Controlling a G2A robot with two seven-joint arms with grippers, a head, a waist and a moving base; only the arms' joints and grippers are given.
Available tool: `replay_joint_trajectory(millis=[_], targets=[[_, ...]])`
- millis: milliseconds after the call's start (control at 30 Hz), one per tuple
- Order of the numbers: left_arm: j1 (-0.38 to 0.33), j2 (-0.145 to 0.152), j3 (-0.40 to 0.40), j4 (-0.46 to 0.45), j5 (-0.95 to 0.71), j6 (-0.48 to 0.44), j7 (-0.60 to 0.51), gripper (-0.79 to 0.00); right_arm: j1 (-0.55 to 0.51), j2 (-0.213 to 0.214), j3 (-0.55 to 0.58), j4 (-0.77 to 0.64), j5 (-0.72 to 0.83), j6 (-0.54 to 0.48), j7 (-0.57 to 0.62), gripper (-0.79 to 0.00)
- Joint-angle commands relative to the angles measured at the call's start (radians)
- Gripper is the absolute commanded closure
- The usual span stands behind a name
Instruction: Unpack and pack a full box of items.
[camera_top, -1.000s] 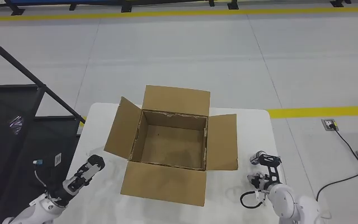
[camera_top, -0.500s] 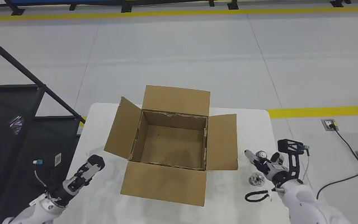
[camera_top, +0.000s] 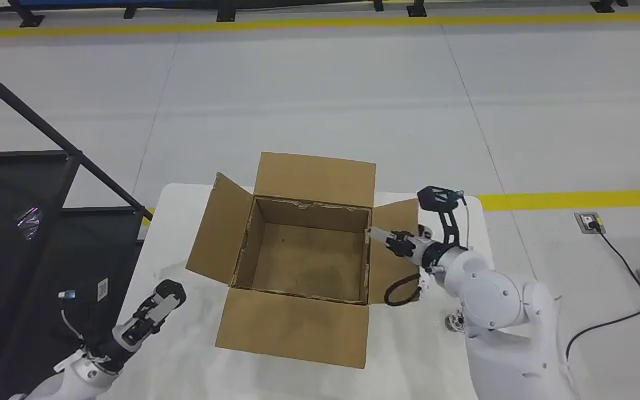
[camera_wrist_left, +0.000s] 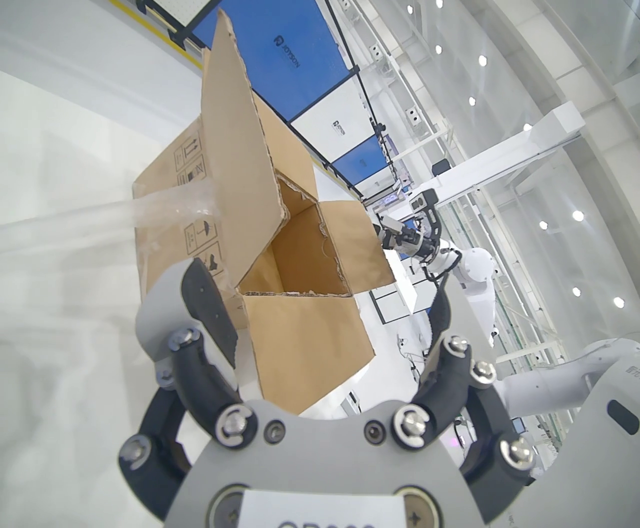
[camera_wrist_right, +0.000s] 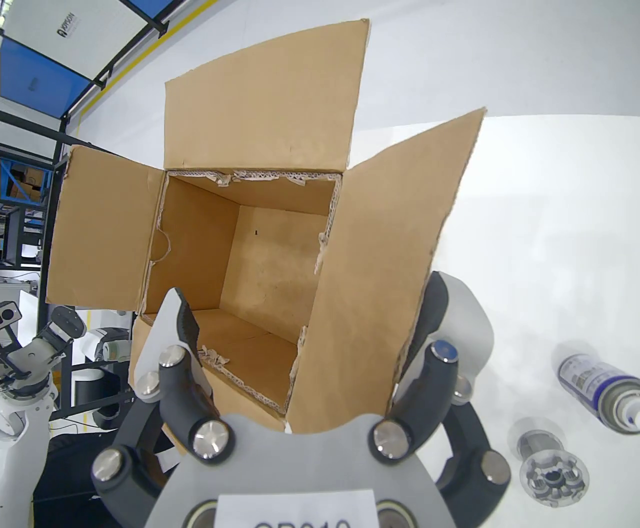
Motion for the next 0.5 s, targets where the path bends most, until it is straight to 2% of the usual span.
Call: replay_joint_trajectory(millis=[0,133,467], targets=[[0.008,0.0,-0.002,-0.007,0.002,0.002,0.01,-0.785,0.029,0.001,-0.017,0.027,-0.003,0.003,0.012,-0.785],[0.019,0.001,-0.003,-0.024,0.01,0.009,0.022,-0.785,0.06,0.005,-0.049,0.067,-0.074,0.04,-0.001,-0.785],[0.015,0.003,0.012,-0.035,0.031,0.029,0.033,-0.785,0.05,0.016,-0.012,0.054,-0.027,0.062,-0.044,-0.785]])
